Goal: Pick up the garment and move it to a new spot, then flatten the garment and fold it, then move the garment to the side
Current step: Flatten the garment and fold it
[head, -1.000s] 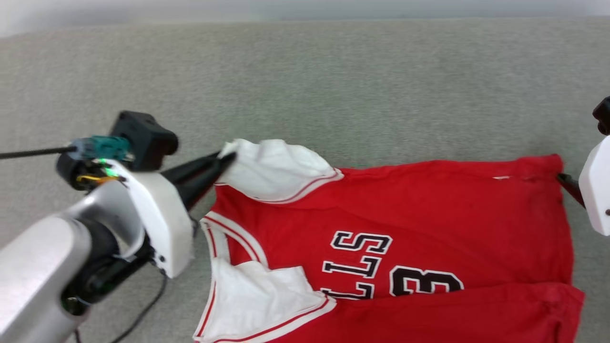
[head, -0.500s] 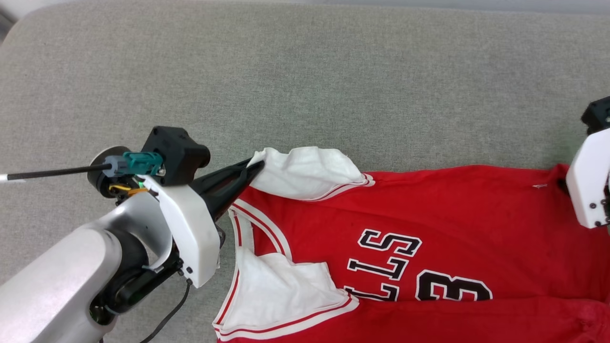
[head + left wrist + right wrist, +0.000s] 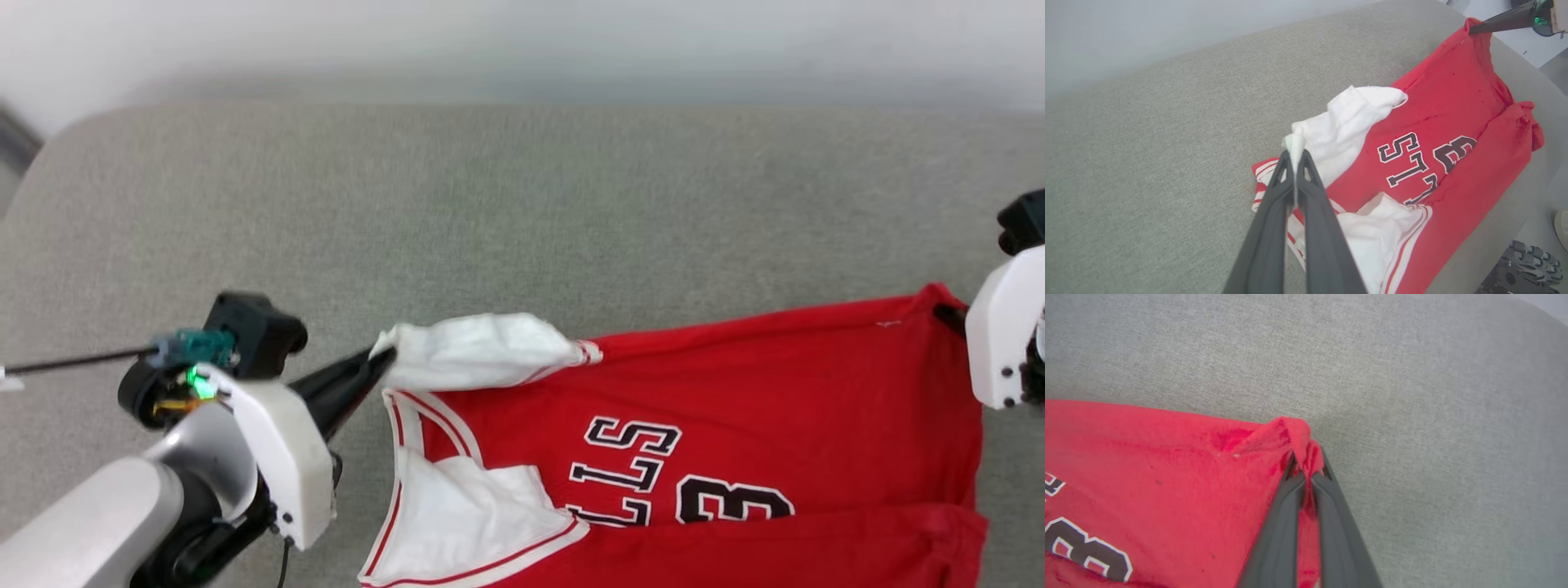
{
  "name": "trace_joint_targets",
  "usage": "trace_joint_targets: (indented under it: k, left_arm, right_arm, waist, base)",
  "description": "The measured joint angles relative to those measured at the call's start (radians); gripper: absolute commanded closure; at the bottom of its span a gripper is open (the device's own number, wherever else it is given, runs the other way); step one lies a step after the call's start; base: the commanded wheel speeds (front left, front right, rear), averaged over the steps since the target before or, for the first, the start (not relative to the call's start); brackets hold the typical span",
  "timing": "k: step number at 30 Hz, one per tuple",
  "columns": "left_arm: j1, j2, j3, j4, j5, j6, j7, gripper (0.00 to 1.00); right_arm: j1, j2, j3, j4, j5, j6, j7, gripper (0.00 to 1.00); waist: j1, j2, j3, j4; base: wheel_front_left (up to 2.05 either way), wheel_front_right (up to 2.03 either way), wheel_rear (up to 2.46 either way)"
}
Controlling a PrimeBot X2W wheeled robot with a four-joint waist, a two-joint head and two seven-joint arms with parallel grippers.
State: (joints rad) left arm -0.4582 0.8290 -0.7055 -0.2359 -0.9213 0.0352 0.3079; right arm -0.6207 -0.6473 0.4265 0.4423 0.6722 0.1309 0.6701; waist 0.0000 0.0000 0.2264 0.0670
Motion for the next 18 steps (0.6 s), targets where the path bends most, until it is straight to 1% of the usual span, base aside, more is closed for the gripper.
trace_joint_targets:
  k: [5, 9, 14, 18]
  left_arm:
    - [0.089, 0.025, 0.002, -0.027, -0.023, 0.03, -0.031, 1.0]
    - [0.192, 0.052, 0.001, -0.061, -0.048, 0.068, -0.063, 1.0]
    - [0.328, 0.076, -0.015, -0.096, -0.083, 0.105, -0.102, 1.0]
    - [0.406, 0.092, -0.045, -0.079, -0.086, 0.116, -0.117, 1.0]
  right_arm:
    - [0.098, -0.037, -0.046, -0.081, 0.04, 0.0, -0.049, 1.0]
    - [0.218, -0.046, -0.093, -0.166, 0.057, 0.0, -0.079, 1.0]
    - [0.406, -0.047, -0.137, -0.264, 0.056, 0.0, -0.094, 1.0]
    - [0.532, -0.029, -0.145, -0.319, 0.04, 0.0, -0.102, 1.0]
  waist:
    - [0.0, 0.0, -0.077, -0.02]
    - [-0.0001, 0.0, -0.122, -0.036]
    - [-0.0002, 0.0, -0.137, -0.057]
    - [-0.0002, 0.0, -0.134, -0.065]
  base:
    - [0.0, 0.0, 0.0]
    - [0.0, 0.0, 0.0]
    - [0.0, 0.0, 0.0]
    - [0.0, 0.0, 0.0]
